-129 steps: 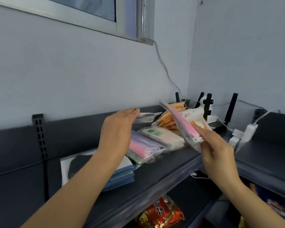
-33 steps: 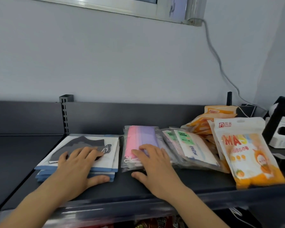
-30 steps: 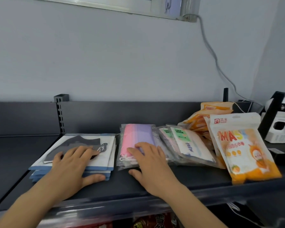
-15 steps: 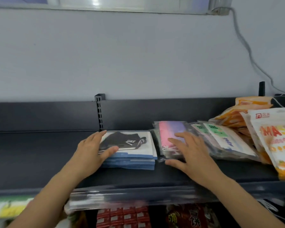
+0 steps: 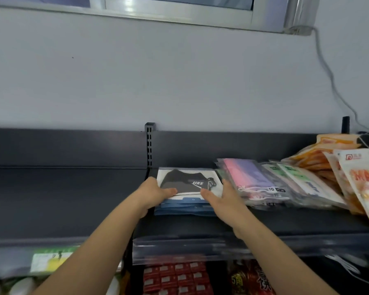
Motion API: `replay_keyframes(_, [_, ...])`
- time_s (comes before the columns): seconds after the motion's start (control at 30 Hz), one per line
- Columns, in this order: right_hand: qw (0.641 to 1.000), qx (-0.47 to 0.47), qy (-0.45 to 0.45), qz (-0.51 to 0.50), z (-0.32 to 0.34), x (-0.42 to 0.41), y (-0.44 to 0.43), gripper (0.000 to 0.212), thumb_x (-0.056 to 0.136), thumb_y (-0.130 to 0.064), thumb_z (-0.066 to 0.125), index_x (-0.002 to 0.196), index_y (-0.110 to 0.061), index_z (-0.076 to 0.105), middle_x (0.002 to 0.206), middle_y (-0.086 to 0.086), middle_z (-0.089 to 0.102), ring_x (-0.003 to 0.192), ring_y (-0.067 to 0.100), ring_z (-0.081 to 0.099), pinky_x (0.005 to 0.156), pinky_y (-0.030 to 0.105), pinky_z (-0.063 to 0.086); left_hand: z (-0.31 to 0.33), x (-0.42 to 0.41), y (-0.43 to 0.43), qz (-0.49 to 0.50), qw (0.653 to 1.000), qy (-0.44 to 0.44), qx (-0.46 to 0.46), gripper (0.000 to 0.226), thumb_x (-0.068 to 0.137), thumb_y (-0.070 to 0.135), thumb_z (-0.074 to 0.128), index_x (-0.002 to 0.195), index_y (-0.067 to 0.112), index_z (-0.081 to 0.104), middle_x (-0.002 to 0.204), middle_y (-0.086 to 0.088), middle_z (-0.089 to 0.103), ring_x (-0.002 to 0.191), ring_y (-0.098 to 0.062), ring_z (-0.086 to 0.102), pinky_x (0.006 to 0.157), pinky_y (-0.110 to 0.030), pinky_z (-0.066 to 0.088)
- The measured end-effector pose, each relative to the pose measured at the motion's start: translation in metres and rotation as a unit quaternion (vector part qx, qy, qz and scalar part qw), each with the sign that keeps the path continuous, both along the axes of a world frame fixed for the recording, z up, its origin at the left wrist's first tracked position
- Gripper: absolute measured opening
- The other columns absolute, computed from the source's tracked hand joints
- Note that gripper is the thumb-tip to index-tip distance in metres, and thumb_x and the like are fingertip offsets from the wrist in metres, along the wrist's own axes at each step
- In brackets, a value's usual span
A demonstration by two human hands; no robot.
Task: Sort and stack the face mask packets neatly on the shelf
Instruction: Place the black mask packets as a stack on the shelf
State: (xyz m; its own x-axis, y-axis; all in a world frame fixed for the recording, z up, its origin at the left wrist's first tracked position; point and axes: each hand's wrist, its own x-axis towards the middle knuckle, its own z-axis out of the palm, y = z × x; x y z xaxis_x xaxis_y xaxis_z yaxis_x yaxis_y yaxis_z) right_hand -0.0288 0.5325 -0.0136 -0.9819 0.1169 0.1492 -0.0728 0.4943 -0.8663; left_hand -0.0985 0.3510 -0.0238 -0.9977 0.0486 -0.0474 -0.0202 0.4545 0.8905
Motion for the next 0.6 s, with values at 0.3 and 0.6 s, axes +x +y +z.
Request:
replay_keyframes(0.3, [1.0, -0.016, 0.005, -0.007, -0.006, 0.008, 0.001, 0.021, 0.093, -0.02, 0.053, 0.109, -0.03, 0.045, 0.113, -0.007, 0.056, 0.097, 0.009, 0.05, 0.083, 0.024, 0.037, 0.001, 0.021, -0.007, -0.019, 0.986, 0.052, 0.16, 0.085, 0.078, -0.001, 0.071, 0.145, 0.018, 0.022, 0.118, 0.004, 0.053, 0.105, -0.018, 0.055, 0.091, -0.03, 0.046])
replay_keyframes(0.6, [0.996, -0.077, 0.037, 0.011, -0.016, -0.002, 0.002, 0.061, 0.092, -0.011, 0.052, 0.14, -0.038, 0.027, 0.123, -0.019, 0.052, 0.112, 0.005, 0.05, 0.1, 0.032, 0.039, -0.008, 0.047, -0.022, -0.095, 0.972, 0.213, 0.036, 0.098, 0.089, 0.009, 0.062, 0.147, 0.038, -0.012, 0.155, 0.022, 0.008, 0.141, 0.001, 0.013, 0.116, -0.027, 0.017])
